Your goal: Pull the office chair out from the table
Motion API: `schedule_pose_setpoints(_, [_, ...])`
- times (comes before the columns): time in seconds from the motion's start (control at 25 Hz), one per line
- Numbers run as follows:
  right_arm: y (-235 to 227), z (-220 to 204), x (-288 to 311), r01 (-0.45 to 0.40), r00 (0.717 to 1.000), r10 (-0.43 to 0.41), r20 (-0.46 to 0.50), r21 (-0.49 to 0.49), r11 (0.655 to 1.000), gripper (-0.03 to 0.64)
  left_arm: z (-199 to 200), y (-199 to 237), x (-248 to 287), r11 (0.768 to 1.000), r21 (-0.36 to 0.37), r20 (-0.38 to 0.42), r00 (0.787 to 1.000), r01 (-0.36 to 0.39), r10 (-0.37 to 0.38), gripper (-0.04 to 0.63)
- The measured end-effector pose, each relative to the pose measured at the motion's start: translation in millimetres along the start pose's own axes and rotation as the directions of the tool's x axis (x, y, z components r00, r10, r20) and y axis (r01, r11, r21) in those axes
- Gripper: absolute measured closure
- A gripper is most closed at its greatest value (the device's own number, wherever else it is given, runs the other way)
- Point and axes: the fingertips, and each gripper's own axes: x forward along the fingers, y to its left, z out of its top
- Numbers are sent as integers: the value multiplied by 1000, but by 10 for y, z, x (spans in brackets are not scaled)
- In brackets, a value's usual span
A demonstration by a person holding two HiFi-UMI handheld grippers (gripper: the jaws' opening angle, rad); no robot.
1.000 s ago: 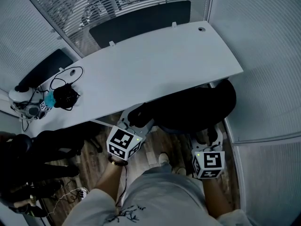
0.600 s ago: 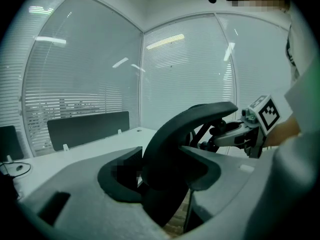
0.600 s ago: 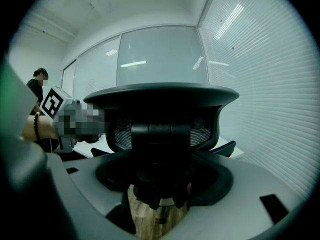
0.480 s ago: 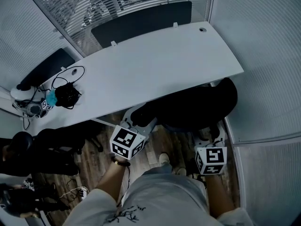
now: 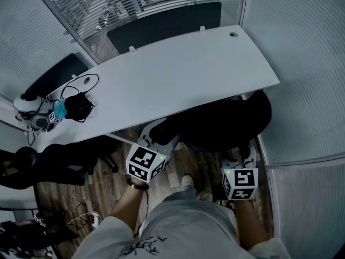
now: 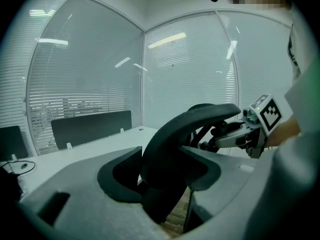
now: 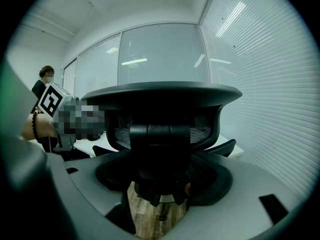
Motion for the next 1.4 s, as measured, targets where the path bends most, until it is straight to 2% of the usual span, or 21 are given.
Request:
schedule_pose_setpoints(0.72, [12, -111, -350, -1, 1000, 1, 8, 3, 1000, 342, -51, -308, -165, 1000, -21, 11, 1000, -11, 11, 371])
schedule_pose_setpoints(1.4, [13, -354, -876, -20, 1000, 20, 8, -2, 1000, 342, -164, -826, -424, 999, -28, 1, 1000, -21, 21, 371])
